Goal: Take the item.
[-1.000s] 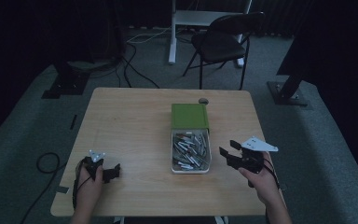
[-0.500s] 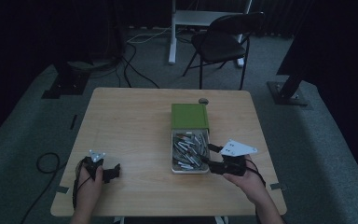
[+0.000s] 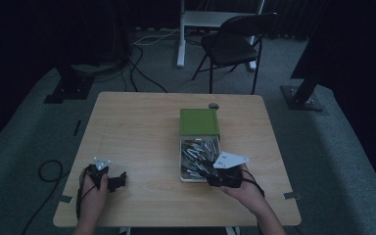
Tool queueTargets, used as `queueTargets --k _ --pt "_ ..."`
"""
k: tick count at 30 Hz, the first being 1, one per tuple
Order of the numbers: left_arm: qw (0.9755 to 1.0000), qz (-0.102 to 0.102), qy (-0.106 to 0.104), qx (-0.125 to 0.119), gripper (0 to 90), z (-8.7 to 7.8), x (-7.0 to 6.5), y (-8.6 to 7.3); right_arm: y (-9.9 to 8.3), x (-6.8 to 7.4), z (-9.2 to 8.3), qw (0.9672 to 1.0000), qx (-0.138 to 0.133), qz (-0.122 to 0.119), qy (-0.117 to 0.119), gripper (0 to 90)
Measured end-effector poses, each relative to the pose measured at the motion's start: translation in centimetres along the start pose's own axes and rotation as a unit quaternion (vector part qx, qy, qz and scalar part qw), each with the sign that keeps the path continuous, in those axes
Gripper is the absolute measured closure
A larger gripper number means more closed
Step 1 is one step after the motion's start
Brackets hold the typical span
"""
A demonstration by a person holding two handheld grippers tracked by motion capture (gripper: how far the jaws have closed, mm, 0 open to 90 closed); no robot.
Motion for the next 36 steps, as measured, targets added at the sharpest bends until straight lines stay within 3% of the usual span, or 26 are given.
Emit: queueTargets --k 9,18,23,26,29,36 --pt "1.0000 0.000 0.000 0.000 1.5 0.0 0.0 0.0 -0.8 0.2 1.9 0.9993 0.036 -0.003 0.001 72.3" --pt "1.0000 0.000 0.000 0.000 1.5 0.0 0.0 0.0 -0.7 0.2 3.3 0.9989 0.046 0.008 -0.001 76.8" --pt "1.0000 0.000 0.000 0.000 1.5 0.0 0.0 0.0 -0.7 0.5 4.0 0.9985 0.055 0.002 -0.001 76.1" --pt "1.0000 0.000 0.000 0.000 1.5 0.0 0.0 0.0 -0.6 0.5 4.3 0.9982 0.060 0.005 -0.007 75.0" --pt "1.0000 0.000 0.000 0.000 1.5 0.0 0.0 0.0 -0.7 0.3 4.8 0.9978 0.059 0.027 -0.014 74.6" --pt "1.0000 0.000 0.000 0.000 1.5 0.0 0.0 0.0 -0.8 0.3 5.5 0.9970 0.068 0.019 -0.034 79.7"
Point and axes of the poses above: each handheld gripper's, and its own axes: z roughly forward along the jaws, y roughly out of its top, x roughly to its left, the point moved 2 cm from there along z, roughly forward along the jaws, and after that the axes turned 8 degrees about -z, right-handed, at the moved point
